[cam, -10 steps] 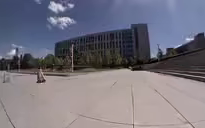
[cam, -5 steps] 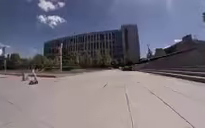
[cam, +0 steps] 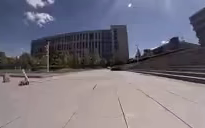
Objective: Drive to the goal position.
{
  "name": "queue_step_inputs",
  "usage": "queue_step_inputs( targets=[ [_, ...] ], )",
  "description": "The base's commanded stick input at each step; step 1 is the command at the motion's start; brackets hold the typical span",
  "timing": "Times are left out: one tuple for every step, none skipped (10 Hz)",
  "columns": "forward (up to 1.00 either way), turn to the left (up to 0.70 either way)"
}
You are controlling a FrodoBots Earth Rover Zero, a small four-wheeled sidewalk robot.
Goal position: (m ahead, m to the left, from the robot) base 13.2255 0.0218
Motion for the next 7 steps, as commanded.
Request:
queue_step_inputs(
  targets=[
    [0.7,0.0],
    [0.7,0.0],
    [0.7,0.0],
    [0.7,0.0],
    [0.7,0.0],
    [0.7,0.0],
    [0.7,0.0]
  ],
)
